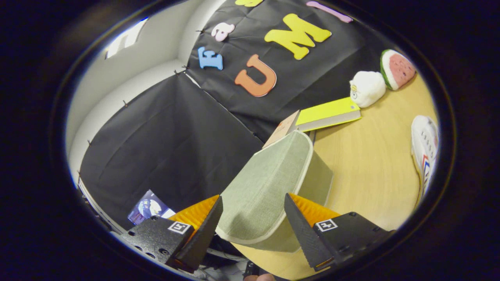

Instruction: Open the storage box then place both shoes into the box .Put the left shoe in first, then the right shoe, with the right side of both shoes facing outward in a uniform manner.

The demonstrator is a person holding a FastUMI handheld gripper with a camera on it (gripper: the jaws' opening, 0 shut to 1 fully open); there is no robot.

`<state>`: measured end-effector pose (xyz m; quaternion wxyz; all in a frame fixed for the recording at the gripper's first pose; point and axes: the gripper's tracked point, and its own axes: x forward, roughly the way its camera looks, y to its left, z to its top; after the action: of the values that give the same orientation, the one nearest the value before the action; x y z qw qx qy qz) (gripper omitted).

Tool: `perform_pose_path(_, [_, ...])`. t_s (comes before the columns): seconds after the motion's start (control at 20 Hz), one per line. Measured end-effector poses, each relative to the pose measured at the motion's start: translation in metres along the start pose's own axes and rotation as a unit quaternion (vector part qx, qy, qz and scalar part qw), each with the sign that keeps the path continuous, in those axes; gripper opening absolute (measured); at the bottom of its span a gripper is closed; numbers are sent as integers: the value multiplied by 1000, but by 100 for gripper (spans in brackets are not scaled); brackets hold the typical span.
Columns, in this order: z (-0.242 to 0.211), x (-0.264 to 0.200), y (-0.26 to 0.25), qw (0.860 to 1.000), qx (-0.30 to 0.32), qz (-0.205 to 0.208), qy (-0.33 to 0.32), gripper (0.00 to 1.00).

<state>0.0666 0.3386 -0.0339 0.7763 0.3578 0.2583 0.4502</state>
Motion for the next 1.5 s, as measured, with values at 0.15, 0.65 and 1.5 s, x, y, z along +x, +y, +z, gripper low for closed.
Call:
perform_pose_path(0.15, [-1,2,-6,999,42,19,9,100])
perform_pose_path(0.65, [-1,15,-10,984,157,77,34,99])
perform_pose_path(1.5, [63,-19,90,1000,18,-12,-9,5])
